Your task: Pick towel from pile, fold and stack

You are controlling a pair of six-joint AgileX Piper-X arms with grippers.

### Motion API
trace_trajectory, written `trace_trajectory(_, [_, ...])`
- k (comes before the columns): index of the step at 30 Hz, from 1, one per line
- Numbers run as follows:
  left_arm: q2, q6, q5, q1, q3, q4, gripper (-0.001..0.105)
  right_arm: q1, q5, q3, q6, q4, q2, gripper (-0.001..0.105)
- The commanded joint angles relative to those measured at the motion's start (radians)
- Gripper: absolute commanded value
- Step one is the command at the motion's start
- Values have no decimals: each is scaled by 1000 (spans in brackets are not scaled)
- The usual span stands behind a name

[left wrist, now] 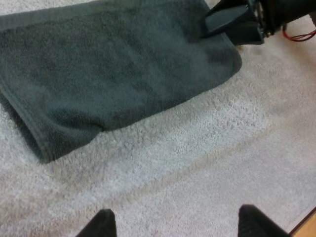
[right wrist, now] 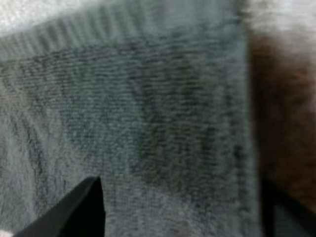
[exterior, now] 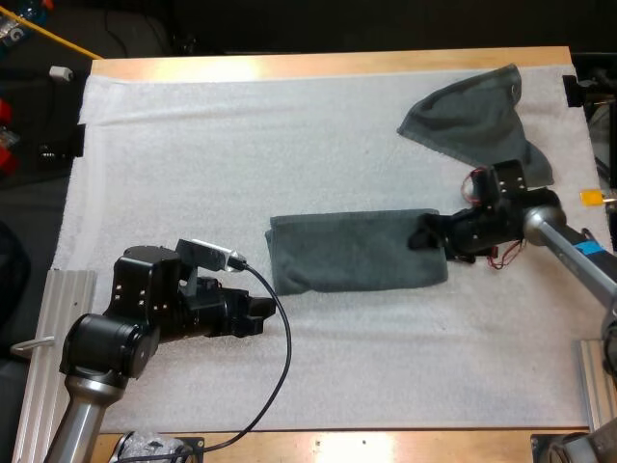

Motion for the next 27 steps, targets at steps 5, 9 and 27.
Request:
trace_trajectory(5, [-7, 2, -2, -5, -7, -1, 51, 32, 7, 1, 49, -6, 16, 52])
trace_trajectory(9, [-7, 2, -2, -5, -7, -1, 51, 30, 22, 1, 54, 19, 8, 21])
trace_trajectory(27, [-7, 20, 5, -5, -7, 28, 51, 30, 715, -102, -289, 470, -267, 0])
